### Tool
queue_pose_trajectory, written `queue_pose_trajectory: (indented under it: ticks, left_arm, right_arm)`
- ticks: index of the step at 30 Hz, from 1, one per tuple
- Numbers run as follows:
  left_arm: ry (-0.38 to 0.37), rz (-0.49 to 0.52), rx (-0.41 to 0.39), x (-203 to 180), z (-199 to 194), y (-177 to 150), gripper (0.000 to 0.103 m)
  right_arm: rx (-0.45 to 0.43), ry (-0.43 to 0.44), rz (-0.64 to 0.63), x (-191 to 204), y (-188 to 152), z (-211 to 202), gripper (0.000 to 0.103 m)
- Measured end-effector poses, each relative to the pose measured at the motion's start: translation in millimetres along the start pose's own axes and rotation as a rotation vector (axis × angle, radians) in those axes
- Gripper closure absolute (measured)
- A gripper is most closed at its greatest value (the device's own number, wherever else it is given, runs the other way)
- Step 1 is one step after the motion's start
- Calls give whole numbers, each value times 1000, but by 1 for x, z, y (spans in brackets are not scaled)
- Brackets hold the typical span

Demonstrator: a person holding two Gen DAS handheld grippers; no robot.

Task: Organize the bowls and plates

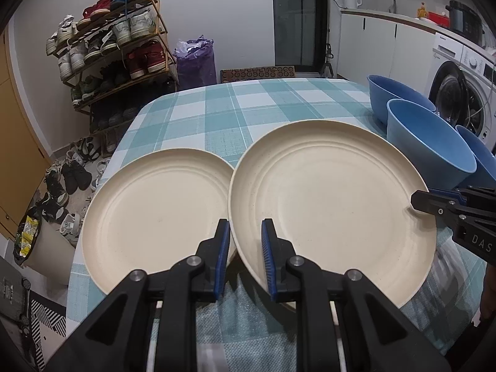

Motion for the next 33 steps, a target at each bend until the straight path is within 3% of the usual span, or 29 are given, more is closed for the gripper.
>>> queue_pose_trajectory:
  ticks: [33]
  left_arm:
    - [2,47,25,-14,22,-1,85]
  right_arm:
    - [2,-96,-26,-6,-10,4,87]
Point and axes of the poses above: each gripper's, at about its wrist camera, not at the fingertips, and z roughly the way its jaws point, x to its left, y to its top, the point moved 4 cm from there along z, roughly the way its jaws point, and after that the axes turned 3 degrees about -y, right-handed, at the moved point
